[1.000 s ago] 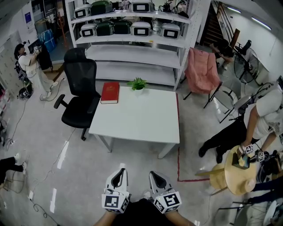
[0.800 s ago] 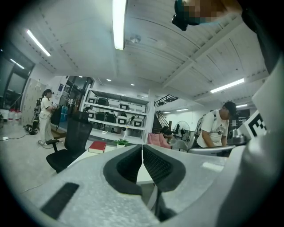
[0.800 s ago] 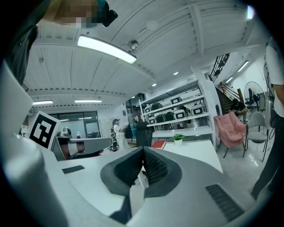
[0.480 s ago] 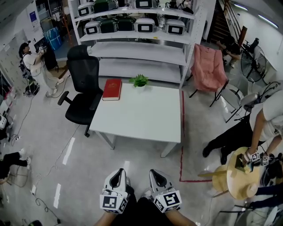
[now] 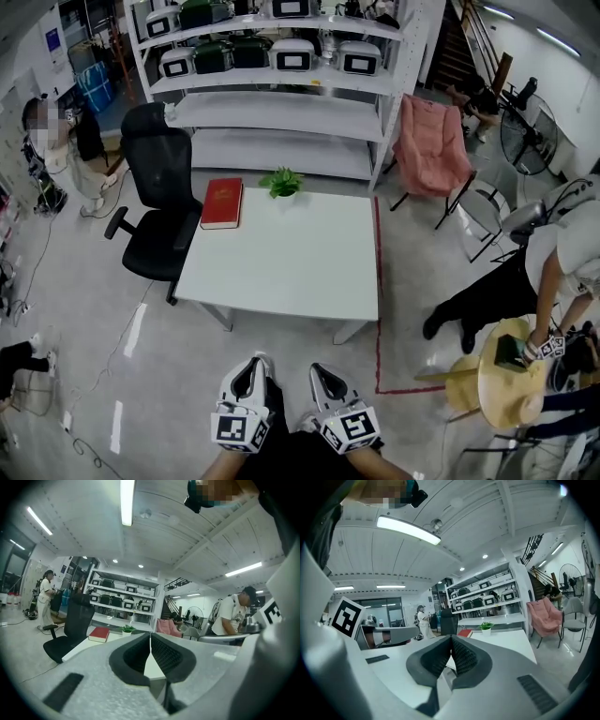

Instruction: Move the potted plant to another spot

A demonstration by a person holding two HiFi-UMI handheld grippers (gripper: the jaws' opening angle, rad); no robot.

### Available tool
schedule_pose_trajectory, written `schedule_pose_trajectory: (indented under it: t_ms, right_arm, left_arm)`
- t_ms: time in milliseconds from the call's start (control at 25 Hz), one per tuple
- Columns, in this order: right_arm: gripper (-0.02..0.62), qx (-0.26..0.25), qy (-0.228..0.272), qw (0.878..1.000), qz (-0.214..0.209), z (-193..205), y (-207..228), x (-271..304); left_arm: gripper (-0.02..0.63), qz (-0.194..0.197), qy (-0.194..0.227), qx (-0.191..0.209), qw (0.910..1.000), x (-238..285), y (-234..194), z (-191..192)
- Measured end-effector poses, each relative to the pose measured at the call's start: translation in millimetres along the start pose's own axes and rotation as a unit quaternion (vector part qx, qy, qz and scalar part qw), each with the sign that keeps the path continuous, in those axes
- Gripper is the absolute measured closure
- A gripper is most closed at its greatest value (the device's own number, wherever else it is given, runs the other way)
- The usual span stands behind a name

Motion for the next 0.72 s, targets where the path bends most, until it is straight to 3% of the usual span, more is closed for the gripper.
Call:
schedule_pose_trajectory:
  t_ms: [720]
  right_arm:
    - [0.584,-0.001,-0.009,0.999,0.045,-31.7,32.1,231.8]
  left_arm:
    - [0.583,0.047,-0.008,-0.018,0.9987,175.6,-167.9,-49.6]
Point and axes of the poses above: the fingertips, and each gripper's own axes: x forward along the fingers, y to its right, z out of its underside, the point moved 3 cm from there along -x, backward along the fingers, and after that the axes turned 2 degrees about y, right-handed, at the moved point
